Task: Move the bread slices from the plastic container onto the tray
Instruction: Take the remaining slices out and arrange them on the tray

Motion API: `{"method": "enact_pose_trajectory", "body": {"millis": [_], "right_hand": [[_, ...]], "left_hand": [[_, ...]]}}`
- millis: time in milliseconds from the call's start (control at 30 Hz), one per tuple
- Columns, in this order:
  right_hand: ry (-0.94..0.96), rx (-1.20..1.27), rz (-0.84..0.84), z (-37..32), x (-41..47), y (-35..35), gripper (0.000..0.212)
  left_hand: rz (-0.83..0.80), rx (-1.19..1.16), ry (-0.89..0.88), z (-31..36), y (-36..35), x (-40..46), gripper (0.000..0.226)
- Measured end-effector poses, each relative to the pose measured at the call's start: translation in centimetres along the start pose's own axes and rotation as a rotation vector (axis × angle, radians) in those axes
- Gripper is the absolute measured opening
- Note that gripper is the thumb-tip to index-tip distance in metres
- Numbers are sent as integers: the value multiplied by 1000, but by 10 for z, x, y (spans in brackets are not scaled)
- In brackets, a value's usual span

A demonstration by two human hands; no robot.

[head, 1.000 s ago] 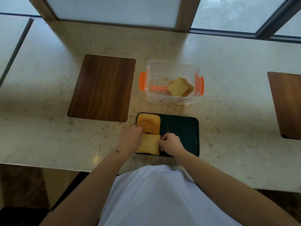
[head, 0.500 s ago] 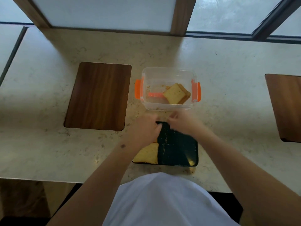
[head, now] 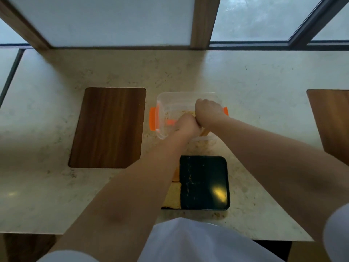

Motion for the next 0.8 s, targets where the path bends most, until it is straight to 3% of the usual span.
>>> {"method": "enact_pose_trajectory", "body": {"millis": [67, 100, 200, 300, 400, 633, 800], "right_hand": [[-20, 11, -54, -1, 7, -4, 10], [-32, 23, -76, -1, 10, -5, 7], [-68, 104, -112, 0, 19, -6, 16], [-116, 183, -140, 2, 27, -9, 20], [-163, 275, -192, 1, 29, -12, 9], [-205, 591, -78, 1, 26, -10, 11], [-181, 840, -78, 4, 2, -3, 12]], "left_hand": [[-62, -40, 76, -5, -2, 9, 14], [-68, -101, 130, -8, -2, 13, 23], [-123, -478, 244, -12, -1, 19, 40], [-174, -825, 382, -14, 0, 17, 29], [-223, -1076, 506, -18, -2, 18, 23], [-250, -1167, 403, -15, -3, 24, 60], [-301, -1004, 365, -8, 12, 10, 48]]}}
Point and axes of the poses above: each hand's wrist, its own x-axis towards the middle knuckle, its own y-axis out of the back of the hand, z = x × y, the point moved 4 cm from there along x, towards the middle knuckle, and after that the axes turned 5 degrees about -z, right-handed, at the moved point
